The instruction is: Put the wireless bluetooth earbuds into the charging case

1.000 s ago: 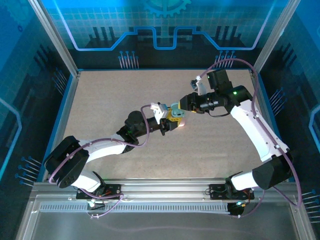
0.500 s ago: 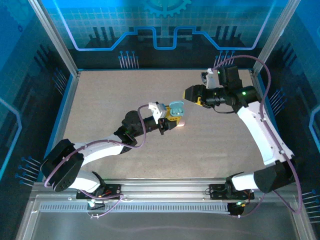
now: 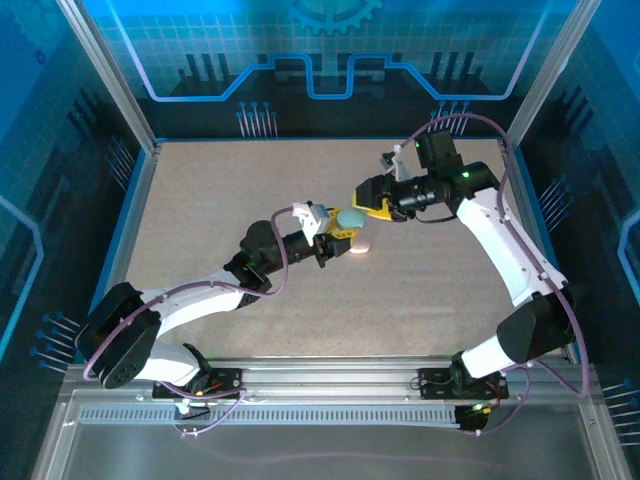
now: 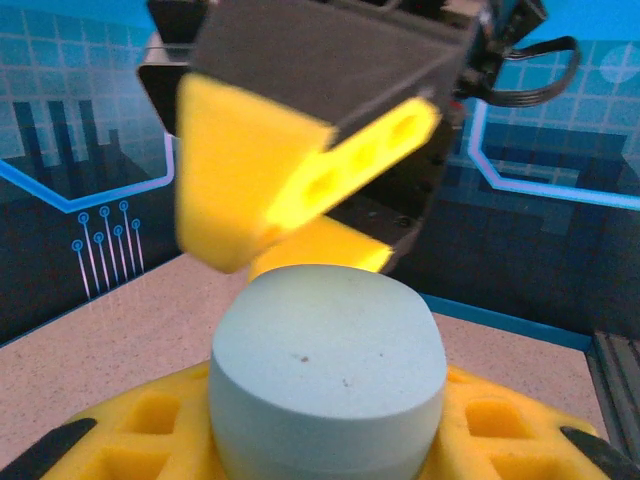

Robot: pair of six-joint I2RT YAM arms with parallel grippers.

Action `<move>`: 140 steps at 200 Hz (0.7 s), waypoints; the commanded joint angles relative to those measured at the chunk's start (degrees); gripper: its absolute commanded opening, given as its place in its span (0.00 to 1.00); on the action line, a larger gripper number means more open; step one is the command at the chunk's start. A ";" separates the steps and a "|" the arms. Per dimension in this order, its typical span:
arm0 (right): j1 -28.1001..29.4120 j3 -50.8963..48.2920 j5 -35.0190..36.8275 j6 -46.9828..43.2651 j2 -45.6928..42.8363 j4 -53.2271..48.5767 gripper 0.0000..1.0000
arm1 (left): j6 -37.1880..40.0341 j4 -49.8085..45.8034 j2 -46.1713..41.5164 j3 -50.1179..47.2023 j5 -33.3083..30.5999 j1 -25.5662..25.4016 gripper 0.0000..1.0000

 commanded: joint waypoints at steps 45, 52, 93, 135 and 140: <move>-1.29 -6.68 -18.61 0.51 -2.57 4.40 0.62 | -1.85 4.83 0.23 0.19 0.64 0.72 0.35; -1.27 -6.87 -19.20 0.47 -2.31 4.54 0.61 | -1.99 5.03 0.28 0.20 0.96 0.72 0.35; -1.10 -7.61 -20.45 3.30 -0.63 8.05 0.53 | -2.50 4.97 0.43 0.74 3.43 0.74 0.35; -0.57 -8.14 -21.88 4.26 0.17 8.58 0.45 | -2.41 4.06 0.49 1.09 3.70 0.74 0.36; -0.52 -8.19 -22.24 4.35 0.17 8.70 0.41 | -2.33 3.86 0.53 1.16 3.70 0.72 0.36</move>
